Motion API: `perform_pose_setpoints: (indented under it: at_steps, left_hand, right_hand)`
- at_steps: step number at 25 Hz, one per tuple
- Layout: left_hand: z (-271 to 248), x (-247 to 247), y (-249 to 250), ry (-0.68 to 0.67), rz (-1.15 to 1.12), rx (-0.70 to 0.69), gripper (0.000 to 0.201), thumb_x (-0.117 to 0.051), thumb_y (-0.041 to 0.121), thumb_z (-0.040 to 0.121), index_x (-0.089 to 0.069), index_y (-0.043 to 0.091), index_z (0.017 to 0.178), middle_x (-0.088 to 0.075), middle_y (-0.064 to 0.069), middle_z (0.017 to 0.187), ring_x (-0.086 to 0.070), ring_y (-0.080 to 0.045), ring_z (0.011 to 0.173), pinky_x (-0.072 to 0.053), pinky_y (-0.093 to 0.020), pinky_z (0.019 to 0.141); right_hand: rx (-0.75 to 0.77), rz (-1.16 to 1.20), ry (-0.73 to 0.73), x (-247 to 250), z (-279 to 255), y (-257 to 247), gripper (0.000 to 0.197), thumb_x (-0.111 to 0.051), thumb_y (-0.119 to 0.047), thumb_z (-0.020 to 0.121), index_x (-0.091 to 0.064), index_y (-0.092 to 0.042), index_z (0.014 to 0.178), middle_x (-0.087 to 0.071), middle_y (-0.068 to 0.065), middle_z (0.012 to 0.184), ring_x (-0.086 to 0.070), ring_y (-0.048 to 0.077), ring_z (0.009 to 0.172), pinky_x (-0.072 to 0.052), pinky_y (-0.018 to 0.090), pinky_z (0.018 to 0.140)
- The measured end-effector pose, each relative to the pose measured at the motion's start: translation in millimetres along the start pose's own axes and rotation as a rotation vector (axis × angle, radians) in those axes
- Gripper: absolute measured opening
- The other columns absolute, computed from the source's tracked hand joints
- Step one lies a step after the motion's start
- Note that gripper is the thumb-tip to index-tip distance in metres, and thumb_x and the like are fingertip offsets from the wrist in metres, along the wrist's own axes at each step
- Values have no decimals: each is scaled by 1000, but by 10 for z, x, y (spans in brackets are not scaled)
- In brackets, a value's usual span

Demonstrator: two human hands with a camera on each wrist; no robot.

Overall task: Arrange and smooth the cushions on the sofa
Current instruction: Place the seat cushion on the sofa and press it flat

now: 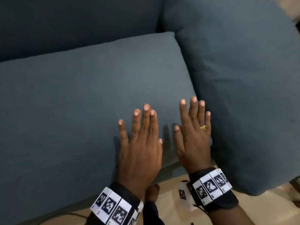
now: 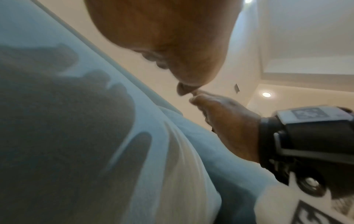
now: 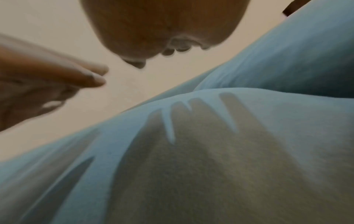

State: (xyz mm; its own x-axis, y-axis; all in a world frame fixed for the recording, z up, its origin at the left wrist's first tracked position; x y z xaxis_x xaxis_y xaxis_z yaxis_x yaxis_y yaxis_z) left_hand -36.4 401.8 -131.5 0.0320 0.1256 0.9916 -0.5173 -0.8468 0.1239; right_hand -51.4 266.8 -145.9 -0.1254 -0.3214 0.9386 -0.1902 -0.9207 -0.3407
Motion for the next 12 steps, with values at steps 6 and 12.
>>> perform_pose_setpoints:
  at_steps: [6, 12]
  left_hand:
    - [219, -153, 751, 1, 67, -115, 73, -31, 41, 102, -9, 3, 160, 3, -15, 168, -1, -32, 156, 7, -67, 118]
    - [54, -589, 1029, -93, 175, -277, 85, -53, 47, 99, -9, 9, 161, 2, -7, 170, -1, -23, 156, 8, -59, 122]
  right_hand:
    - [-44, 302, 74, 188, 18, 754, 64, -40, -37, 105, -7, -34, 160, 10, -1, 168, 11, 26, 156, -9, 52, 126]
    - [-99, 194, -58, -332, -378, 1005, 73, -32, -43, 103, 17, -42, 157, 9, 7, 168, 9, 29, 155, -18, 62, 121]
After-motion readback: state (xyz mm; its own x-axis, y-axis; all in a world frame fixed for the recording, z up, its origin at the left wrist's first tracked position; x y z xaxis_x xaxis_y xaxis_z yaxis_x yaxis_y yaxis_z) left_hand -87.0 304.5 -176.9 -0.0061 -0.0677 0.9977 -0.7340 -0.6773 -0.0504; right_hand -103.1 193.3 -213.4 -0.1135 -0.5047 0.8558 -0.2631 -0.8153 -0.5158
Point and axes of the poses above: each hand's wrist, its own z-axis towards the middle knuckle, its own x-axis out of the back of the hand, y = z × x, the point moved 10 cm from there along z, towards the middle knuckle
